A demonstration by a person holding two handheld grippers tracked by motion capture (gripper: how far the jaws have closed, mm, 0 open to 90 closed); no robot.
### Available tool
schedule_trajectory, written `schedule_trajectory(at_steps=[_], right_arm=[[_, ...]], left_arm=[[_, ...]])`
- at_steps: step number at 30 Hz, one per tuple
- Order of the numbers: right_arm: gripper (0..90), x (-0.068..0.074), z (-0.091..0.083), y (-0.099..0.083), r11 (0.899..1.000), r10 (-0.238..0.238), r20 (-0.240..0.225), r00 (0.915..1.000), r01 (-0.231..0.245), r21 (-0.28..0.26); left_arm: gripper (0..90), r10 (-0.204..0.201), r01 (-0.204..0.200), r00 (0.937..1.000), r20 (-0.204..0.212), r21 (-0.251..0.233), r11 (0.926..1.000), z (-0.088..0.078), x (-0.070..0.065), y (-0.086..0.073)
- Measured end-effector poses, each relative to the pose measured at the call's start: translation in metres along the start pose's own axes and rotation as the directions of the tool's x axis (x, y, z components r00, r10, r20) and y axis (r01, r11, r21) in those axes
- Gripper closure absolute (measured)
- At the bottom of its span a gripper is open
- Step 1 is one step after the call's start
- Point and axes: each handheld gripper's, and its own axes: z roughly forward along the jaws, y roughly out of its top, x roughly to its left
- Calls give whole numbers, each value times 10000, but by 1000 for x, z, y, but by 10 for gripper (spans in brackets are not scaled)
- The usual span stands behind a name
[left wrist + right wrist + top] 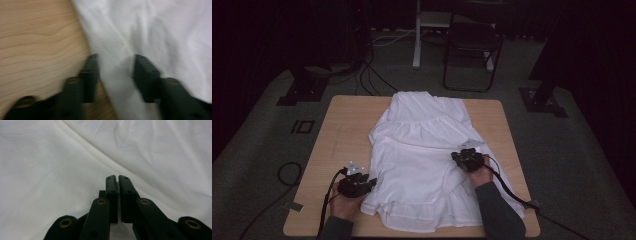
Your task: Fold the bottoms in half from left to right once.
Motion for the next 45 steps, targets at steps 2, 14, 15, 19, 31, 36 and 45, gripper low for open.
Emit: schedule_trajectory(at_steps=[2,14,15,19,31,36,45], right_arm=[[875,-2,-9,-3,9999,-6,53,10000,7,-108],[880,-30,-148,-106,9879,781,894,9929,-650,-1411],[881,-30,-154,-113,9871,854,897,9923,-720,-1429],[883,-25,-175,-141,9867,1047,1078,9886,-897,-1353],[547,-31,-154,-173,9846,1741,1082,9788,-1711,-366],[487,-44,-155,-139,9788,1753,911,9803,-1636,-1234],[725,-68,-94,-65,9865,1213,461,9915,-1153,-1163]], left_arm=[[706,72,-73,9998,167,50,10000,1,-1,0],[899,728,-661,9935,879,-772,9948,-48,-18,-3],[899,851,-786,9926,872,-752,9941,-53,-22,-4],[899,1044,-967,9889,1060,-757,9924,-63,-31,-8],[493,1096,-1007,9907,807,-1070,9891,-56,-25,1],[453,517,-474,9982,287,-1357,9896,-41,2,28],[432,-387,360,9991,-167,-1405,9894,-3,40,73]])
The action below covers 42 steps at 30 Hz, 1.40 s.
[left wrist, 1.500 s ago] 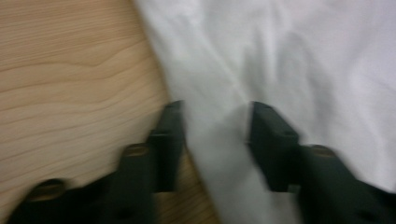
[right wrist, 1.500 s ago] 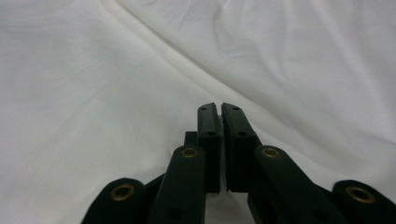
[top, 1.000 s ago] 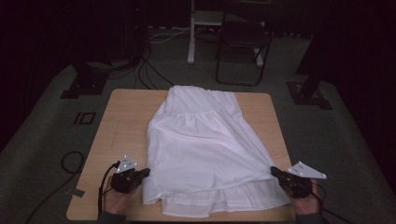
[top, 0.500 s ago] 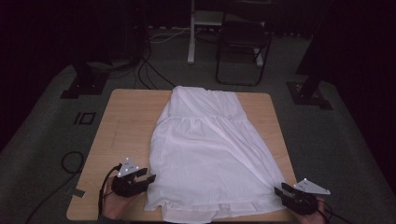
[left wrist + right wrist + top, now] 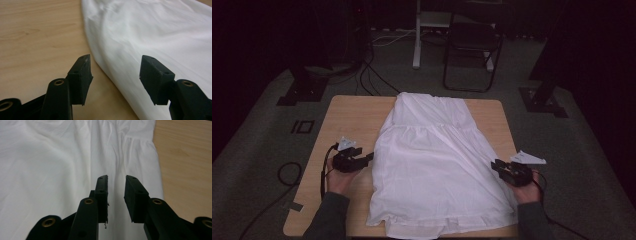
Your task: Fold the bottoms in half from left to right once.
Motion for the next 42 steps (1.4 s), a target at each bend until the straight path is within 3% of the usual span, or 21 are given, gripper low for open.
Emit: schedule_trajectory(at_steps=[5,8,12,14,17,18,19,21,23,26,29,34,36,38,42], right_arm=[[588,-2,52,27,9993,76,-63,10000,-74,360],[555,-4,80,43,9984,137,-96,9999,-132,545],[521,-10,115,61,9957,511,-230,9984,-492,790],[504,-12,128,67,9945,705,-385,9968,-673,801],[493,-13,143,70,9901,959,-431,9945,-909,1066],[497,-13,148,71,9877,1040,-383,9938,-987,1210],[555,-14,160,70,9837,1282,-573,9901,-1196,1341],[740,-12,163,69,9821,1372,-854,9869,-1243,1413],[859,-9,159,70,9862,1011,-469,9938,-939,1364],[886,-11,139,75,9957,629,-54,9980,-624,687],[893,-17,116,85,9988,485,424,9979,-487,17],[892,-31,88,94,9989,321,1550,9874,-266,-375],[893,-38,85,92,9997,185,2290,9732,-149,-172],[893,-48,90,84,9989,359,2645,9637,-429,207],[888,-60,109,60,9899,530,2724,9607,-864,1120]], left_arm=[[433,-232,228,9997,73,562,9982,33,4,15],[433,-282,278,9996,32,899,9956,52,3,17],[443,-503,489,9987,118,1005,9937,66,1,19],[529,-471,452,9988,150,1087,9930,71,-1,19],[804,-334,318,9994,117,1141,9930,72,-4,19],[804,-180,157,9995,258,896,9959,69,-8,18],[895,-54,25,9993,375,773,9970,66,-10,18],[900,210,-236,9991,377,696,9973,61,-15,20],[900,300,-323,9987,408,591,9977,55,-19,22],[900,406,-419,9985,372,359,9985,46,-24,27],[900,417,-422,9979,487,112,9990,37,-30,31],[886,744,-727,9929,930,-220,9971,31,-45,36],[773,792,-772,9894,1219,-215,9968,35,-50,37],[614,1026,-1018,9899,983,-134,9947,40,-54,38],[431,691,-692,9965,467,2,9976,55,-50,42]])
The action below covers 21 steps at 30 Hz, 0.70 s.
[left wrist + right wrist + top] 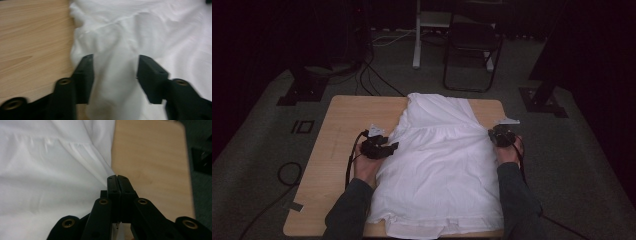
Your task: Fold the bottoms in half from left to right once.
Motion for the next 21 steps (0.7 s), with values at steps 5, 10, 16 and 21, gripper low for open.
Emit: schedule_trajectory(at_steps=[5,10,16,21], right_arm=[[881,-1,20,-17,9981,344,-296,9990,-328,520],[880,0,24,-21,9970,511,-414,9978,-486,600],[887,2,18,-29,9944,978,-969,9905,-933,496],[887,13,4,-46,9926,1209,-1623,9793,-1181,272]], left_arm=[[368,-320,360,9984,-468,864,9956,34,11,-3],[652,-49,146,9979,-641,1520,9883,55,13,-15],[862,526,-435,9971,-559,1529,9873,39,17,-27],[861,235,-162,9983,-542,1305,9913,10,27,-51]])
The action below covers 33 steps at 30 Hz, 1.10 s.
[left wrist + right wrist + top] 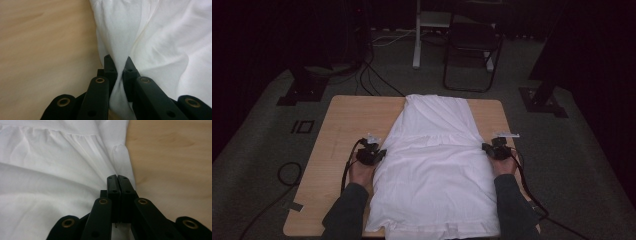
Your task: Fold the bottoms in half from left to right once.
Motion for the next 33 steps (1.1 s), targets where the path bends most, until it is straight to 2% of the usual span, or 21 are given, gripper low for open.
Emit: schedule_trajectory(at_steps=[2,3,4,5,7,9,10,11,13,18,20,21,23,25,27,29,33], right_arm=[[887,10,-8,-9,9997,-243,-228,9994,244,43],[887,15,-11,-12,9988,-474,-192,9987,476,97],[887,25,-16,-18,9952,-966,-187,9952,969,168],[886,33,-23,-24,9916,-1264,-227,9917,1270,249],[885,41,-31,-33,9877,-1520,-270,9880,1528,330],[885,44,-36,-39,9887,-1452,-382,9887,1464,326],[884,45,-40,-43,9892,-1419,-469,9888,1434,302],[883,49,-51,-55,9918,-1239,-645,9902,1256,240],[882,51,-59,-63,9927,-1157,-754,9904,1179,260],[882,53,-76,-77,9931,-996,-1022,9898,1053,518],[878,54,-81,-80,9923,-960,-1080,9895,1037,677],[861,54,-82,-80,9916,-953,-1066,9897,1039,777],[776,55,-85,-78,9884,-1260,-971,9873,1333,725],[664,53,-86,-71,9912,-1203,-1055,9871,1254,430],[626,54,-86,-58,9915,-1287,-1217,9842,1298,6],[609,57,-81,-42,9879,-1554,-1396,9779,1535,-241],[591,65,-56,-9,9827,-1848,-1751,9671,1800,-427]], left_arm=[[859,-98,99,9999,105,-14,10000,-10,1,-12],[858,-210,210,9997,82,-51,9998,-18,1,-20],[858,-176,176,9998,33,-22,9998,-25,-1,-27],[857,-77,77,10000,-3,50,10000,-30,-3,-32],[855,-186,186,9998,58,63,9998,-41,-8,-43],[854,-204,204,9998,84,83,9998,-45,-9,-47],[854,-329,326,9992,207,150,9994,-54,-15,-57],[854,-286,280,9993,248,241,9993,-57,-18,-61],[854,-370,361,9987,346,279,9990,-63,-23,-67],[853,-371,342,9969,689,421,9985,-78,-34,-84],[816,-390,363,9959,821,342,9988,-81,-35,-86],[764,-375,361,9954,878,174,9992,-82,-33,-86],[628,-453,479,9954,849,-286,9984,-84,-28,-82],[571,-614,660,9946,839,-531,9964,-86,-21,-73],[545,-577,642,9956,742,-890,9940,-86,-14,-62],[532,-687,761,9948,755,-996,9921,-81,-7,-49],[529,-845,917,9944,628,-1235,9881,-71,0,-29]])
